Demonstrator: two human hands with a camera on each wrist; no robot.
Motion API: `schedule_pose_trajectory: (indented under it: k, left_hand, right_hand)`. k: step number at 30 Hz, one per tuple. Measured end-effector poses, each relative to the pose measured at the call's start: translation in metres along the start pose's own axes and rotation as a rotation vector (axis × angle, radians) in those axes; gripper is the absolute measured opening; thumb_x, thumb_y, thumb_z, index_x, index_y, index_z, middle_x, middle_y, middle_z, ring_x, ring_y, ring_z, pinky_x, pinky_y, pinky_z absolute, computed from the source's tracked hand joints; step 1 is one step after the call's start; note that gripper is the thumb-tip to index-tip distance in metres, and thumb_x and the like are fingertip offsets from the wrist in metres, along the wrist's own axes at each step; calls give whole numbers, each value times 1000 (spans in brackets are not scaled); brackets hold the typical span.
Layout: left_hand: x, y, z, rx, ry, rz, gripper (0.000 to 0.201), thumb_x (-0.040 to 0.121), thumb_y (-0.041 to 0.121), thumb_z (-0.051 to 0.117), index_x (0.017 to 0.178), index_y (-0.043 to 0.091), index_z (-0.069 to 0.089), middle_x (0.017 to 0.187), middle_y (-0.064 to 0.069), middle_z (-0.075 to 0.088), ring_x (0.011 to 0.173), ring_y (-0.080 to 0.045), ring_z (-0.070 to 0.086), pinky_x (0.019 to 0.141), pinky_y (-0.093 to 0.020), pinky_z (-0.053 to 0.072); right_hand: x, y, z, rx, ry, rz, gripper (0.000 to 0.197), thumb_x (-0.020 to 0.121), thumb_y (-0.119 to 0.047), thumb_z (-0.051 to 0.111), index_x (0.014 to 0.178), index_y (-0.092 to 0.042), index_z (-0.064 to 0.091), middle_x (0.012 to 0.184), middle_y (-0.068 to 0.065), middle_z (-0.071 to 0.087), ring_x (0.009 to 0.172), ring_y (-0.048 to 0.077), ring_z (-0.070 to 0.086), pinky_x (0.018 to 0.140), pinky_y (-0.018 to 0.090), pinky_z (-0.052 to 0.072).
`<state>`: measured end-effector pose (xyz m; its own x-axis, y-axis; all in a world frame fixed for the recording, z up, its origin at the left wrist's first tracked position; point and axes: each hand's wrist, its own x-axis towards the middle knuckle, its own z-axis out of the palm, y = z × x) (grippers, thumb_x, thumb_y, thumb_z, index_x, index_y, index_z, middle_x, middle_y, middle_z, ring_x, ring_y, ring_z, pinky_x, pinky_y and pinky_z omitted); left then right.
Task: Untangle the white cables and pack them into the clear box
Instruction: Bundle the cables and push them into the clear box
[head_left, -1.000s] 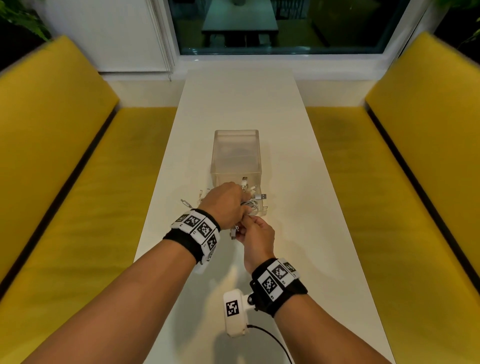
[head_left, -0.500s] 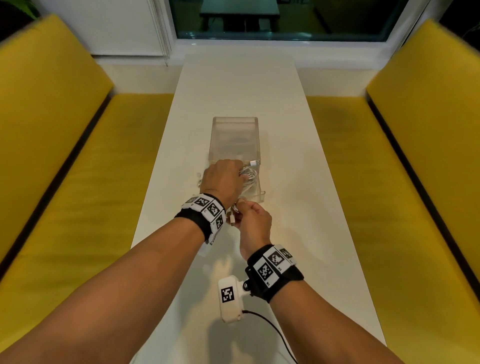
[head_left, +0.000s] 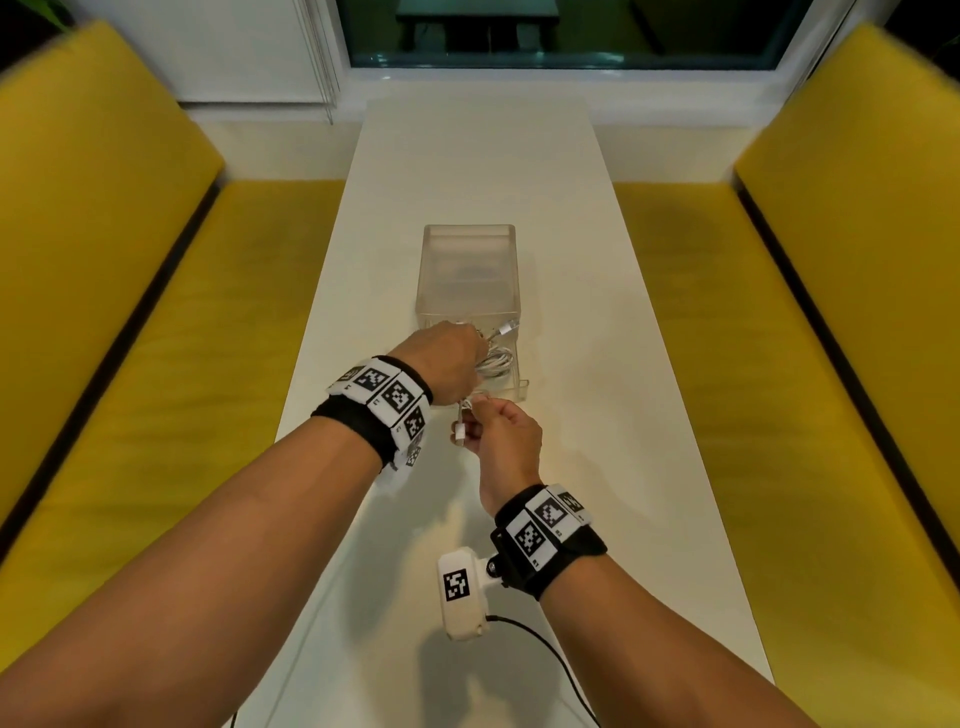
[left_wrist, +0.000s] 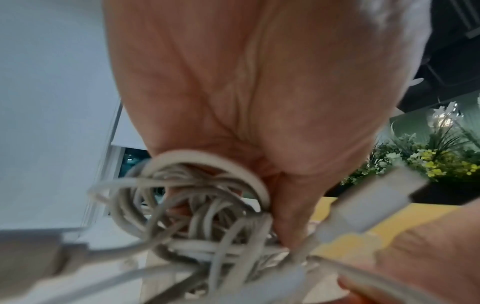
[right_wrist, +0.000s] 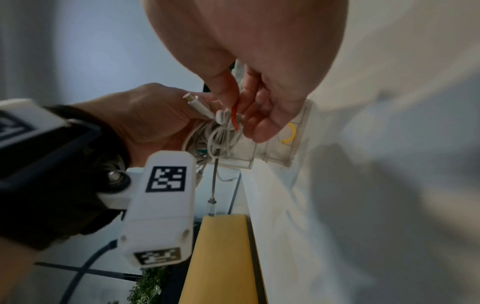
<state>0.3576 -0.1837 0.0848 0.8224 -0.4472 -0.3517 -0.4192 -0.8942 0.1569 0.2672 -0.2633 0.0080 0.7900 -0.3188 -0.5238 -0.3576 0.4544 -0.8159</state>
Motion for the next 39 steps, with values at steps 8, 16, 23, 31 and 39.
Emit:
schedule_pose_trajectory:
  k: [8, 16, 23, 31, 39]
  left_hand:
    - [17, -2, 18, -12, 321, -137, 24, 98, 13, 51, 114, 13, 69, 102, -11, 48, 81, -32, 58, 68, -34, 42]
    - [17, 0, 17, -59, 454, -195, 16, 98, 24, 58, 102, 13, 68, 98, -8, 71, 90, -32, 66, 78, -38, 48]
    - [12, 0, -1, 129, 164, -166, 42, 85, 57, 67, 79, 21, 47, 84, -2, 57, 78, -24, 53, 71, -34, 38]
    - [19, 9, -9, 35, 115, -183, 38, 79, 31, 82, 89, 12, 51, 74, 0, 52, 76, -25, 56, 64, -33, 44]
    - [27, 2, 15, -76, 376, -258, 11, 92, 11, 62, 99, 8, 70, 103, -13, 63, 91, -33, 66, 70, -35, 47]
  right_hand:
    - [3, -5, 5, -4, 6, -33, 26, 94, -5, 62, 69, -7, 64, 66, 7, 62, 61, 22, 56, 78, 51, 58]
    - [4, -3, 4, -8, 8, -36, 25, 92, -3, 63, 67, -7, 65, 65, 8, 64, 66, 27, 57, 75, 48, 57]
    - [5, -4, 6, -7, 1, -14, 24, 93, -4, 62, 69, -7, 64, 69, 9, 67, 64, 25, 61, 73, 45, 59]
    - [1, -3, 5, -8, -5, -8, 24, 94, -4, 61, 71, -6, 64, 72, 11, 67, 62, 22, 61, 63, 36, 59]
    - [3, -1, 6, -22, 0, -31, 18, 95, -7, 63, 77, -2, 66, 72, 11, 66, 63, 20, 59, 62, 32, 57]
